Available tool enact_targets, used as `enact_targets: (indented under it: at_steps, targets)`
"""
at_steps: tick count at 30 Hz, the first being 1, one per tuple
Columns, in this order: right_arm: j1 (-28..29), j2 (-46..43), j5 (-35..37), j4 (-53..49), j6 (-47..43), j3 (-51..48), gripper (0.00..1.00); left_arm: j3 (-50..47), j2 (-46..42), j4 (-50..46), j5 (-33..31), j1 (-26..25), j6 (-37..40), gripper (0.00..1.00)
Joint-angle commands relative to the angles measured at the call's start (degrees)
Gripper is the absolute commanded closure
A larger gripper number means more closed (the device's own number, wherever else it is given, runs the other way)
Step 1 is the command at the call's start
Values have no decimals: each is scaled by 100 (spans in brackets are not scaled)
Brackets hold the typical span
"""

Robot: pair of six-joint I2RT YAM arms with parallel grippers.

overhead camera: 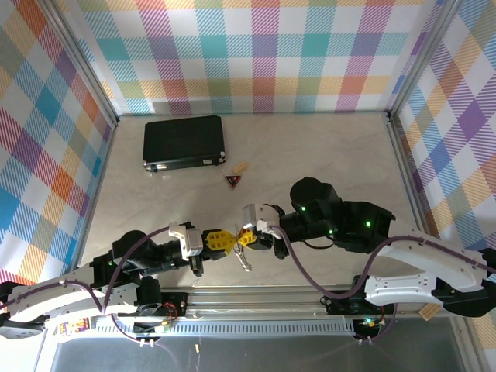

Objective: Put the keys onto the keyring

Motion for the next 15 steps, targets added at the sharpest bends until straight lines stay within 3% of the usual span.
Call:
enact_targets:
  at_steps: [1, 6, 12, 15]
  targets:
    - [11, 302, 301, -655, -442, 542, 100, 423, 72, -747, -470, -2, 285, 89]
    - [13, 639, 260, -1133, -665, 910, 100, 921, 381, -1815, -752, 0, 574, 86]
    - [19, 822, 59, -1388, -765, 1117, 100, 1187, 690, -2220, -921, 0, 742, 87]
    - [33, 887, -4, -1452, -784, 1163, 100, 1125, 727, -2065, -950, -6, 738, 96]
